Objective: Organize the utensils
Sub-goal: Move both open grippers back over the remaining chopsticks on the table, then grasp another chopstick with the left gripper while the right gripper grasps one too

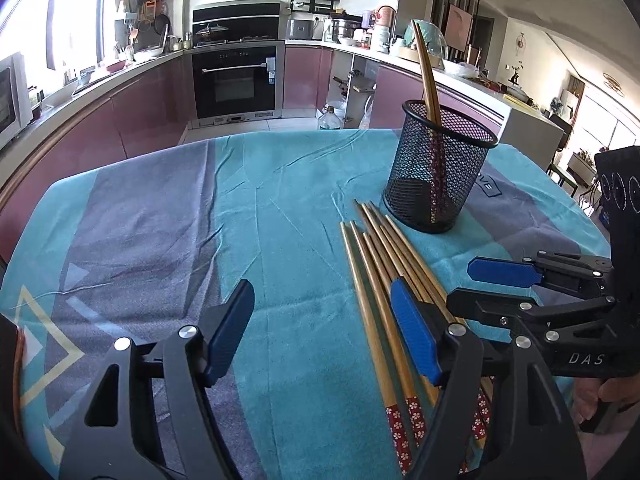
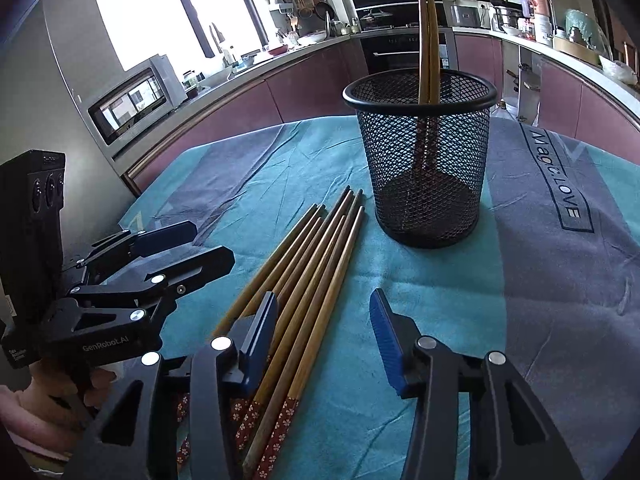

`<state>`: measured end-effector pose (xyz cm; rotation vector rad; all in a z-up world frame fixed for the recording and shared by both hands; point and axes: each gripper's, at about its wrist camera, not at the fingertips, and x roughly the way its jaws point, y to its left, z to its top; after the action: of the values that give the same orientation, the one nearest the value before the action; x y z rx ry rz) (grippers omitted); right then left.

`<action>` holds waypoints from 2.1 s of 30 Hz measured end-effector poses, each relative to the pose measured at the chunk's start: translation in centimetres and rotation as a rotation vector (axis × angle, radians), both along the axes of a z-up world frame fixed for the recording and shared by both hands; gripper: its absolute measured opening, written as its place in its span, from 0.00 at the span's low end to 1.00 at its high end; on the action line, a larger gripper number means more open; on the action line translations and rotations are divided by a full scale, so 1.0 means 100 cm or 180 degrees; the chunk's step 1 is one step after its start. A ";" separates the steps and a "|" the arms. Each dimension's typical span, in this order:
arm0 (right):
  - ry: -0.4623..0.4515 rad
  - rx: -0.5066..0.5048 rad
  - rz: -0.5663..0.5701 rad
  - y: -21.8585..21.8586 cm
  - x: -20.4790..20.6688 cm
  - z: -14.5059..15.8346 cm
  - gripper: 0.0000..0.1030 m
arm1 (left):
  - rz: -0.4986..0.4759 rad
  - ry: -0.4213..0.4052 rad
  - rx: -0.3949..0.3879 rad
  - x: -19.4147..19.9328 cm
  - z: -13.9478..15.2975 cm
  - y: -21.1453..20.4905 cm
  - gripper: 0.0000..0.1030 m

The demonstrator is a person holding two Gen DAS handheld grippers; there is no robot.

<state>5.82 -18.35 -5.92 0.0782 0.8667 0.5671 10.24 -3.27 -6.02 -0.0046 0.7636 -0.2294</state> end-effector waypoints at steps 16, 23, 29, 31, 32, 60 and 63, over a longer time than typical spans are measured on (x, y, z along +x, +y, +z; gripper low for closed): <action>0.0051 -0.0145 -0.0026 0.006 0.003 -0.010 0.32 | -0.0084 0.0283 0.0077 0.012 -0.018 -0.010 0.54; 0.0039 -0.0202 -0.0014 0.010 0.002 -0.011 0.30 | -0.0169 0.0355 0.0140 0.014 -0.024 -0.017 0.48; 0.0053 -0.0214 -0.0030 0.008 0.001 -0.011 0.21 | -0.0228 0.0370 0.0188 0.014 -0.027 -0.022 0.41; 0.0108 -0.0138 -0.0041 0.006 0.003 -0.012 0.21 | -0.0233 0.0376 0.0172 0.014 -0.027 -0.021 0.41; 0.0108 -0.0140 -0.0042 0.006 0.004 -0.012 0.21 | -0.0235 0.0379 0.0169 0.015 -0.028 -0.021 0.41; 0.0069 -0.0321 -0.0157 0.016 0.027 -0.012 0.05 | -0.0233 0.0417 0.0091 0.032 -0.028 -0.027 0.10; 0.0090 -0.0273 -0.0147 0.014 0.027 -0.012 0.05 | -0.0219 0.0426 0.0056 0.032 -0.029 -0.025 0.10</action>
<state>8.51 -16.99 -7.11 0.0283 0.9134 0.4859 13.45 -5.79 -8.93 0.0233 0.8998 -0.2900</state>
